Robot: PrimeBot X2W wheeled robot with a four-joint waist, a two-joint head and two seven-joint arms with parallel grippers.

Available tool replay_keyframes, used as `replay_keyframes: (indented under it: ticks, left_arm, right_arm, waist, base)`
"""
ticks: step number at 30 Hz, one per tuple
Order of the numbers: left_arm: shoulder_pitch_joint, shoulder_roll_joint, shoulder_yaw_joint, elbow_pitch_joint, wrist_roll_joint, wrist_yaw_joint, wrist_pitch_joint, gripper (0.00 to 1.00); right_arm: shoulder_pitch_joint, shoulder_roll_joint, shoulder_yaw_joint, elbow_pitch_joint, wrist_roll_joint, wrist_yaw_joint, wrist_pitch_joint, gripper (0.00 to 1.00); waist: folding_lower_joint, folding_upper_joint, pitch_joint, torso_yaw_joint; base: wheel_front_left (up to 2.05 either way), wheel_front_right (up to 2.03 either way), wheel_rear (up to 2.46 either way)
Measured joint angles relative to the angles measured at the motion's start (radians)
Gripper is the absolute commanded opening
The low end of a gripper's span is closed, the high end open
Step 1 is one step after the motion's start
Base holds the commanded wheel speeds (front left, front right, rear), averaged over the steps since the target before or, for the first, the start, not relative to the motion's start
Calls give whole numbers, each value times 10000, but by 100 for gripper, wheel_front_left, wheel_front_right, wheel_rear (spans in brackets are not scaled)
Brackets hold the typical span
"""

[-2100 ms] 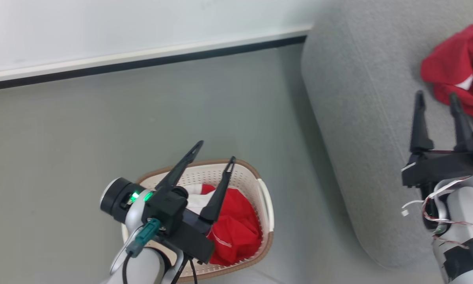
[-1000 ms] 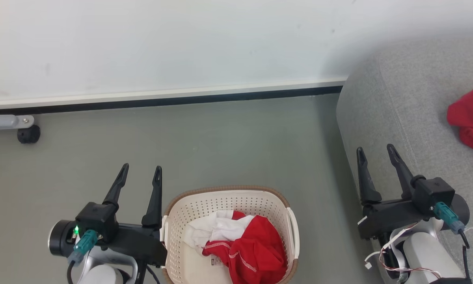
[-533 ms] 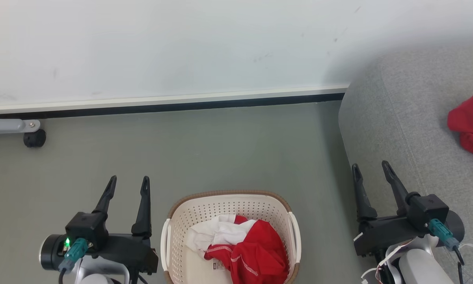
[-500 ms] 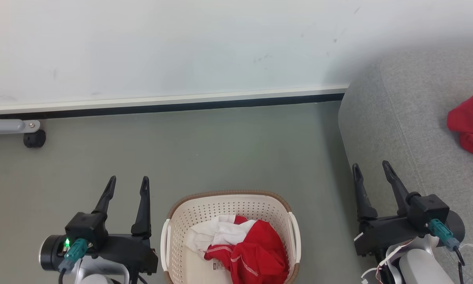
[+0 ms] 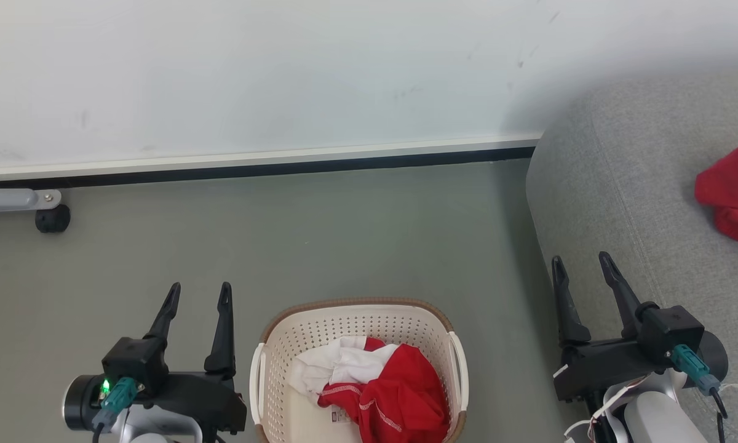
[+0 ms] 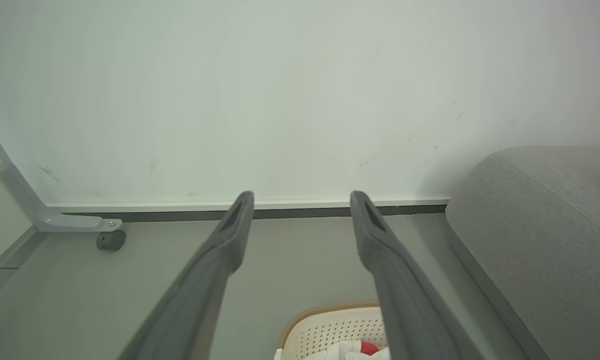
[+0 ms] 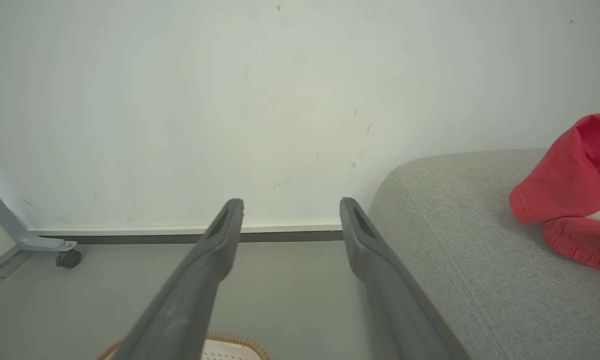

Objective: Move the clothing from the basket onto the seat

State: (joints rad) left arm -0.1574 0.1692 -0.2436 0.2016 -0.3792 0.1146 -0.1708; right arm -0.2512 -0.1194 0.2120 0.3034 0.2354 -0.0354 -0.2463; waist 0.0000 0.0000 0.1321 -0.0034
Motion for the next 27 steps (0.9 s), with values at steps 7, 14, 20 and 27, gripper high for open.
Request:
replay_keyframes:
  ticks: [7, 14, 20, 27]
  left_arm:
    - [-4, -15, 4, 10, 0, 2, 0, 100]
    - [-21, -19, 12, -73, 10, 10, -77, 100]
    - [-212, -58, -111, -111, 69, 10, -84, 100]
    - [-601, -176, -387, -63, 196, -2, -12, 100]
  right_arm:
    - [15, -12, 0, -182, 0, -19, 86, 100]
    - [68, -38, 13, -577, 0, -81, 161, 100]
    - [62, -79, 12, -1277, -61, -86, 174, 100]
    - [-153, -96, -4, -2171, -127, -182, 261, 100]
  waist:
    - [0, 0, 10, 24]
    - [0, 0, 183, 37]
    - [0, 0, 525, 0]
    - [0, 0, 1208, -95]
  base:
    - [0, 0, 0]
    - [0, 0, 0]
    - [0, 0, 0]
    - [0, 0, 0]
